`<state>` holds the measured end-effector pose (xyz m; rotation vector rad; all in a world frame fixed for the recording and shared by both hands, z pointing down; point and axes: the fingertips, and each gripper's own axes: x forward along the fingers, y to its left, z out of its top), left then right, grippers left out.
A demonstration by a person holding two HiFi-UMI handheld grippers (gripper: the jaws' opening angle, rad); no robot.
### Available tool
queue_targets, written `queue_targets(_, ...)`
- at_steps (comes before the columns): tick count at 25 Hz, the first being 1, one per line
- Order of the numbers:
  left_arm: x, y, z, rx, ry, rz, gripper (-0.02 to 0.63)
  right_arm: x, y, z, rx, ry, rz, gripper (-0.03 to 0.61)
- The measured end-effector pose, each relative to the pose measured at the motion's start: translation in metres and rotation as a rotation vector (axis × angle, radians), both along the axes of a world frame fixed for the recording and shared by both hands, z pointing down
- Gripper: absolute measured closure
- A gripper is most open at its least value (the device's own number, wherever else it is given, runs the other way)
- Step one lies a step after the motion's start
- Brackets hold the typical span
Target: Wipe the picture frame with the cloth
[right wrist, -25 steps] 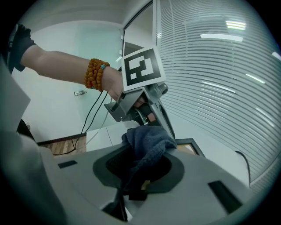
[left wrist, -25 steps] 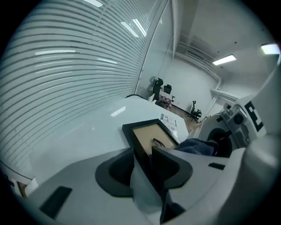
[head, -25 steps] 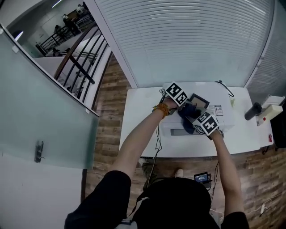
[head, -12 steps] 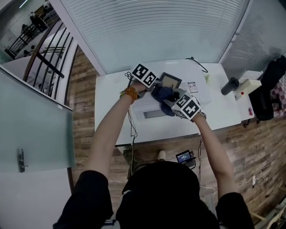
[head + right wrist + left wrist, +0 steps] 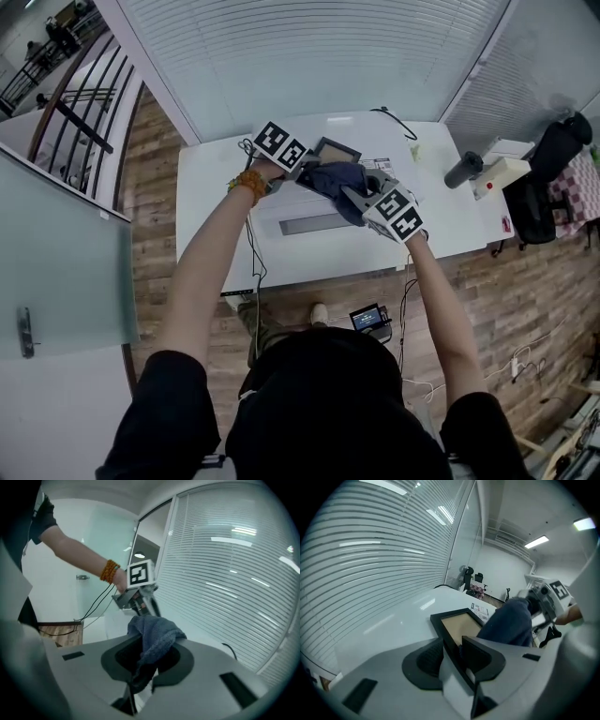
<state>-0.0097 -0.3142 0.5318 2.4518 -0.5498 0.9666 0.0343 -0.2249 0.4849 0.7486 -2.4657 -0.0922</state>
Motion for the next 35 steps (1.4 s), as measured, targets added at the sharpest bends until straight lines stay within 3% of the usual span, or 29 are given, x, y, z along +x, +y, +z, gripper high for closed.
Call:
queue_targets(5, 0.000, 0.001, -0.002, 0.001, 0.027, 0.021, 0.480, 0.040, -0.056, -0.021, 0.006, -0.014, 0.105, 0.537)
queue_targets(10, -0.005, -0.002, -0.009, -0.009, 0.094, -0.020, 0.476, 0.054, -0.077, -0.021, -0.001, -0.042, 0.207, 0.537)
queue_targets(12, -0.006, 0.000, -0.009, 0.022, 0.079, 0.003, 0.536, 0.065, -0.088, -0.012, -0.002, -0.031, 0.280, 0.537)
queue_targets(14, -0.008, 0.001, -0.007, 0.042, 0.053, 0.018, 0.535, 0.068, -0.095, 0.003, -0.009, 0.031, 0.303, 0.537)
queue_targets(20, -0.008, -0.001, -0.006, 0.015, 0.039, -0.026, 0.549, 0.051, -0.085, 0.033, 0.006, 0.291, 0.191, 0.540)
queue_targets(24, -0.008, -0.002, -0.007, 0.022, 0.035, -0.061, 0.554, 0.045, -0.074, 0.034, 0.064, 0.404, 0.138, 0.545)
queue_targets(35, -0.009, 0.002, -0.006, -0.012, 0.040, -0.098, 0.557, 0.018, -0.020, 0.036, 0.130, 0.385, -0.037, 0.546)
